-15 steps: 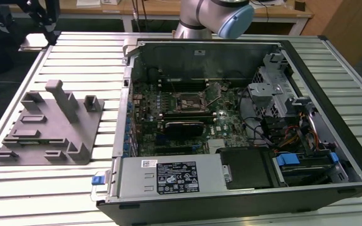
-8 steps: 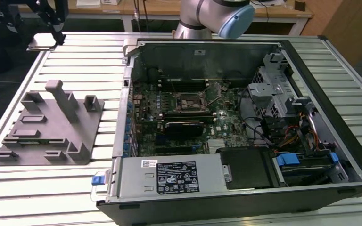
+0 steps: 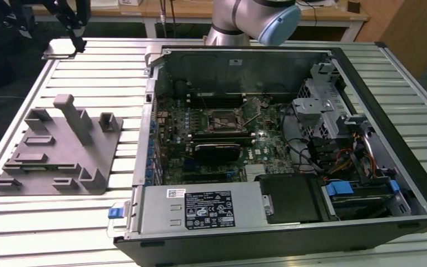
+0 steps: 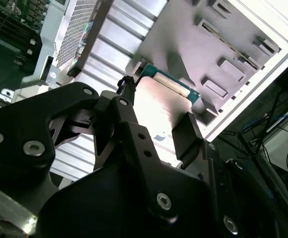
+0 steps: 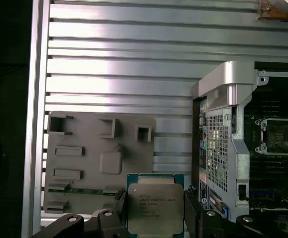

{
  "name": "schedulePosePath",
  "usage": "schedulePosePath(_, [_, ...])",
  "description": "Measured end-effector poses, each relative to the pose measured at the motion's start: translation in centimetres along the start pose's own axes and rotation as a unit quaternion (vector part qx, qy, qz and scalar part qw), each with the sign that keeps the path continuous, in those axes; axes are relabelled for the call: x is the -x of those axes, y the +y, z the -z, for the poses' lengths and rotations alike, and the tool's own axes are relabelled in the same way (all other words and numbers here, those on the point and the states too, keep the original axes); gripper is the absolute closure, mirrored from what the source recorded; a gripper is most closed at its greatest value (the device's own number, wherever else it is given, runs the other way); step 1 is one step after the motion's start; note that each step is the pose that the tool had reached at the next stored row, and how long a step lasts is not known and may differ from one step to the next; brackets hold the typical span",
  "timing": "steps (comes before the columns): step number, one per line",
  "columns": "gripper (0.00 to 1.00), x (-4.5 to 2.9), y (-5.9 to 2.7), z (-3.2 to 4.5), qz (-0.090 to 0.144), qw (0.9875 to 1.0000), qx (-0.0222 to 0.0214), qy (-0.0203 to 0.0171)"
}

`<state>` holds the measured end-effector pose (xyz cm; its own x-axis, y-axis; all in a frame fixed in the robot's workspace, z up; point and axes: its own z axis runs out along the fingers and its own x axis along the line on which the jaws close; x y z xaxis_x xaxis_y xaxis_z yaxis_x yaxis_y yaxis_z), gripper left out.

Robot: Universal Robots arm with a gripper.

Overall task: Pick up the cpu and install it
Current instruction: 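Pick up the cpu and move it towards the insertion slot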

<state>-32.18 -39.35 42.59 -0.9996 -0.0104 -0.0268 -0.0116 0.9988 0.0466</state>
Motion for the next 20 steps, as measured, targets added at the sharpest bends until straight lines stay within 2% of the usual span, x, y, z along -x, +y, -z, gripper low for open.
schedulePosePath(11, [0.45,2.22,0.15,-0.06,0.0,1.0,0.0,0.0])
schedulePosePath(20, [0.45,4.57,0.28,-0.13,0.0,1.0,-0.0001,0.0001])
